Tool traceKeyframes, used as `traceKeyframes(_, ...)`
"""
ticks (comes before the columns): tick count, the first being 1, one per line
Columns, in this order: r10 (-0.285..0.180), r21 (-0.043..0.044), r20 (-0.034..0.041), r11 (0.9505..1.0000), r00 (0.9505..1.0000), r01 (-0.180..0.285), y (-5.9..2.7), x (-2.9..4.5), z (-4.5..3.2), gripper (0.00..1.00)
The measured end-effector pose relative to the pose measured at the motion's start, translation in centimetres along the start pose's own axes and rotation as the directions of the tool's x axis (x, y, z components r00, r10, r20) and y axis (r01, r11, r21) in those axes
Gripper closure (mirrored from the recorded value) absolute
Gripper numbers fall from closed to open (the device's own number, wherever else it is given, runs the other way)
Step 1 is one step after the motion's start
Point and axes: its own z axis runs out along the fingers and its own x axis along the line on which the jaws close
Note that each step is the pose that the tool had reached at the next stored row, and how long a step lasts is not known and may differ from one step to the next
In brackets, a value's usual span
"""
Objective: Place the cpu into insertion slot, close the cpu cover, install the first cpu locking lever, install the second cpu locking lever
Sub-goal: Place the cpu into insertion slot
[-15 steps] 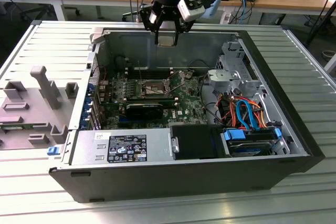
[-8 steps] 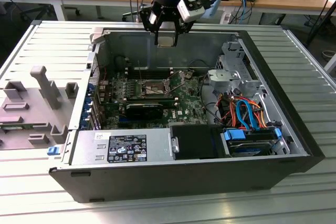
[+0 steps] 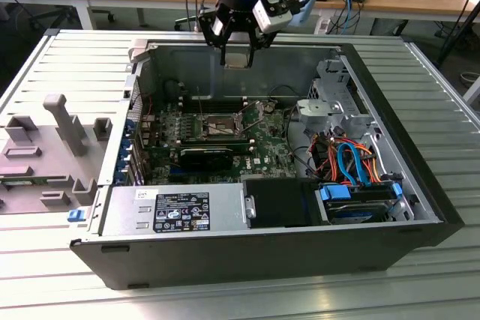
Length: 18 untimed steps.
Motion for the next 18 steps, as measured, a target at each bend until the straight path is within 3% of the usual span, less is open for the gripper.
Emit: traceKeyframes(18,0.000,0.0001,0.0000,1.0000,1.0000,0.000,-0.61,0.09,0.49,0.46)
